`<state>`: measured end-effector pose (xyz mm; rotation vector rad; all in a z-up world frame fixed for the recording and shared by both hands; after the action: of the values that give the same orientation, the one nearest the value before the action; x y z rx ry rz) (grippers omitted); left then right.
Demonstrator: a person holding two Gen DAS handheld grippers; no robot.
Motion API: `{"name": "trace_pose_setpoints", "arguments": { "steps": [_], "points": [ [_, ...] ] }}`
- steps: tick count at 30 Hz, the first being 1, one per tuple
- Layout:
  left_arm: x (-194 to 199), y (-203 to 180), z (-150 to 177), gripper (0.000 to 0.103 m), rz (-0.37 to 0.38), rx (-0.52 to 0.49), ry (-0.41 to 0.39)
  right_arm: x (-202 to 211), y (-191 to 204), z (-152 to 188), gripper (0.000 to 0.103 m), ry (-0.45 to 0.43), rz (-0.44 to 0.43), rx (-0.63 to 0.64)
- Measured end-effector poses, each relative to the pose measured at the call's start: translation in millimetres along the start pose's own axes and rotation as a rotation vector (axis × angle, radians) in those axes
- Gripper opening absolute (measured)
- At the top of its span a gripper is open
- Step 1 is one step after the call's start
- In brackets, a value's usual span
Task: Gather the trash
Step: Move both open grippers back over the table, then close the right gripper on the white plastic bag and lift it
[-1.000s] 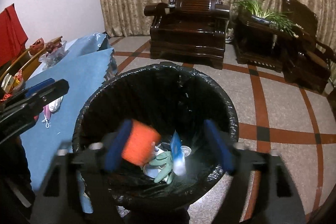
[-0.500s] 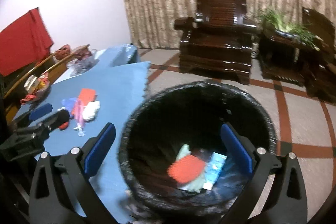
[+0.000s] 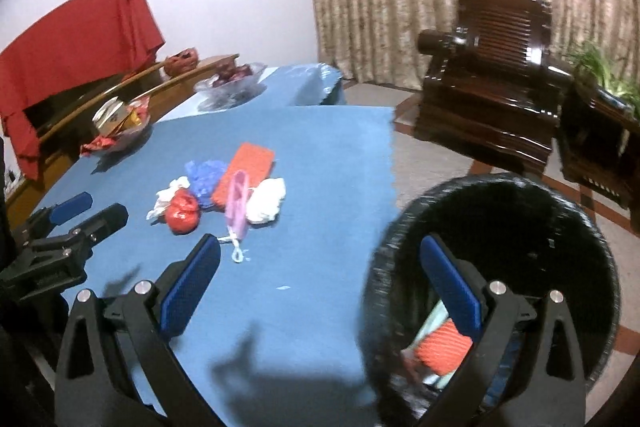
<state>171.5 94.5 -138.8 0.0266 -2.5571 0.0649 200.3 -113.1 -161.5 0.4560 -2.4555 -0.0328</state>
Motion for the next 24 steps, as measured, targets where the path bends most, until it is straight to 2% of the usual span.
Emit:
{"name": "trace_pose_setpoints", "arguments": {
  "steps": [14, 21, 24],
  "points": [
    [-31.5, 66.7, 12.5, 0.095, -0.079, 0.062, 0.023, -79.7, 52.1, -3.4, 0.097, 0.046, -0.044, 0.045],
    [-57.3, 80.0, 18.4, 0.092, -0.088, 0.071, 0.049, -114.1, 51.3, -5.9, 0.097, 0.067, -0.026, 0.061],
    [-66.4, 78.4, 19.1, 0.09, -0.078, 0.075, 0.058, -127.1, 44.8, -6.3, 0.09, 0.083, -0.02, 0.058]
  ]
}}
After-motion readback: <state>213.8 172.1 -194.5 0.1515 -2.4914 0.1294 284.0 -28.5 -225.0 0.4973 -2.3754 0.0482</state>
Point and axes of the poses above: each gripper's, at about its wrist camera, not at the fingertips, and x roughly against the way its jaws point, y to its left, z to its underside, the point moved 9 cm from there along -x, roughly the way its jaws point, and after that the axes turned 1 degree about -z, right-handed, at the moved point
